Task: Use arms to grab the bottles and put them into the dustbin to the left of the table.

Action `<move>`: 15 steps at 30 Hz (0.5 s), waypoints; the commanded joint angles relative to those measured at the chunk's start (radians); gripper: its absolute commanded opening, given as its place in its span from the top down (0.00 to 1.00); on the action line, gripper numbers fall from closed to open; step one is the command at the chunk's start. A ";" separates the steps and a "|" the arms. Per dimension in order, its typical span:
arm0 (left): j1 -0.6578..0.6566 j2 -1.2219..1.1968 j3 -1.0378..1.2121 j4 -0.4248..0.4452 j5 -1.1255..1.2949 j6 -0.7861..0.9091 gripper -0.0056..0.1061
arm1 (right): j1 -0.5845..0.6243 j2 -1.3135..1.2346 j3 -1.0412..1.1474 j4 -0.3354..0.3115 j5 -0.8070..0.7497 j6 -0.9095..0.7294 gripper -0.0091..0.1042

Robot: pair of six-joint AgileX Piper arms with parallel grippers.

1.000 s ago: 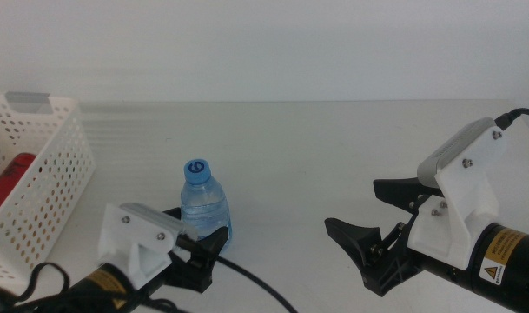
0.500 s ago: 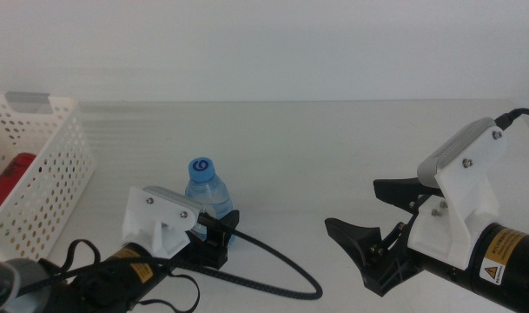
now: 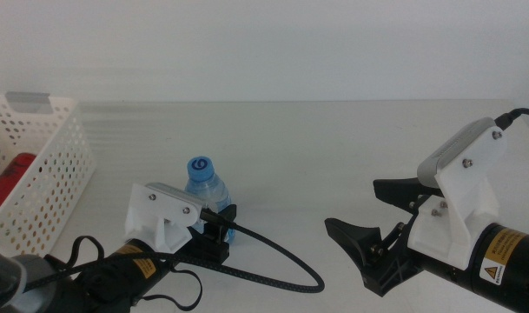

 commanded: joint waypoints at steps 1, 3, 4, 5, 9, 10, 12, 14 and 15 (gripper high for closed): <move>0.000 -0.036 -0.018 -0.010 -0.180 -0.020 0.58 | 0.004 -0.021 -0.021 -0.011 -0.067 -0.012 0.28; 0.000 -0.036 -0.016 -0.008 -0.174 -0.051 0.72 | 0.004 -0.021 -0.021 -0.011 -0.067 -0.012 0.28; 0.000 -0.036 -0.016 -0.007 -0.163 -0.072 0.77 | 0.004 -0.021 -0.021 -0.011 -0.067 -0.012 0.28; 0.000 -0.038 -0.016 -0.001 -0.146 -0.099 0.84 | 0.004 -0.021 -0.021 -0.011 -0.067 -0.012 0.28; 0.000 -0.077 -0.016 0.050 -0.099 -0.142 0.99 | 0.004 -0.021 -0.021 -0.011 -0.067 -0.012 0.28; 0.000 -0.092 -0.016 0.054 -0.086 -0.142 0.99 | 0.004 -0.021 -0.021 -0.011 -0.067 -0.012 0.28; 0.000 -0.135 -0.016 0.056 -0.043 -0.141 0.99 | 0.004 -0.021 -0.021 -0.011 -0.067 -0.012 0.28; 0.000 -0.182 -0.016 0.056 0.017 -0.134 0.99 | 0.004 -0.021 -0.021 -0.011 -0.067 -0.012 0.28; 0.000 -0.211 -0.016 0.056 0.059 -0.120 0.99 | 0.004 -0.021 -0.021 -0.011 -0.067 -0.012 0.28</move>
